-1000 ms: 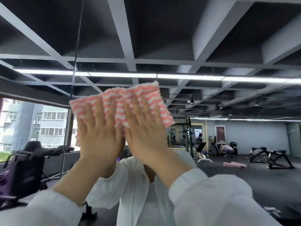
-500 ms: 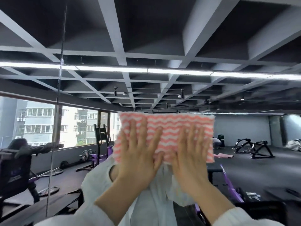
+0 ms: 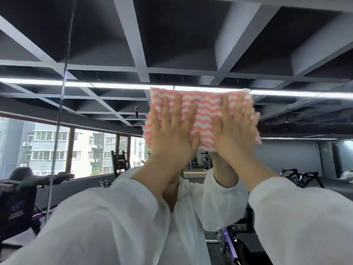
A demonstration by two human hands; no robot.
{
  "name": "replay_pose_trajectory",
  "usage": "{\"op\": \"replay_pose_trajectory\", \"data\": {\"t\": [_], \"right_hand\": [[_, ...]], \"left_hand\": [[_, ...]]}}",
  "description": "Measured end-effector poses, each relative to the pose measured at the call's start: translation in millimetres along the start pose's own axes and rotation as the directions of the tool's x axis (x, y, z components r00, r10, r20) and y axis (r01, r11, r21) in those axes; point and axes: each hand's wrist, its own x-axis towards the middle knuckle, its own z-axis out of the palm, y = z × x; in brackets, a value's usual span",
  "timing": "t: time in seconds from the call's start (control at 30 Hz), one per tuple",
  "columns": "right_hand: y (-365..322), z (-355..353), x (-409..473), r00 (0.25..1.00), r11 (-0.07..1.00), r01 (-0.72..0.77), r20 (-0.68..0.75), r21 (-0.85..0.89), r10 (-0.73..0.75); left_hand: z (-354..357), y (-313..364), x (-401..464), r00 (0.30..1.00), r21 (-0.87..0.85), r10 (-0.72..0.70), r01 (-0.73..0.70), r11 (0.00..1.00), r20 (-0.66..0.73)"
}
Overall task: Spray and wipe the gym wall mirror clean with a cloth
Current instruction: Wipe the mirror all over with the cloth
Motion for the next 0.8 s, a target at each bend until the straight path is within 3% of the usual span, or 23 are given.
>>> {"op": "replay_pose_trajectory", "data": {"t": [0.13,0.27,0.4,0.53,0.67,0.8], "right_hand": [[-57.8,3.8,-4.9,0.977,0.978,0.207,0.055,0.003,-0.207],[-89.0,19.3,-35.8,0.934,0.938,0.346,0.100,-0.017,-0.343],[-91.8,47.6,-79.8,0.912,0.914,0.406,-0.057,-0.017,-0.406],[-69.7,59.5,-120.6,0.868,0.873,0.488,-0.101,-0.001,-0.486],[-17.3,62.9,-144.8,0.890,0.895,0.443,-0.097,-0.044,-0.445],[39.3,55.2,-145.0,0.963,0.966,0.255,-0.074,-0.048,-0.258]], "left_hand": [[0.6,-49.7,-19.1,0.992,0.040,-0.125,0.125,0.991,-0.004],[8.9,-78.3,-56.4,0.991,-0.005,-0.131,0.131,0.991,-0.033],[18.3,-85.7,-108.0,0.994,0.013,-0.107,0.108,0.994,-0.031],[25.0,-63.0,-156.4,0.994,-0.046,-0.108,0.109,0.993,0.017],[31.4,-22.8,-163.1,0.999,-0.137,0.038,-0.037,0.990,-0.001],[30.2,21.6,-132.9,0.965,-0.143,0.263,-0.259,0.955,0.010]]}}
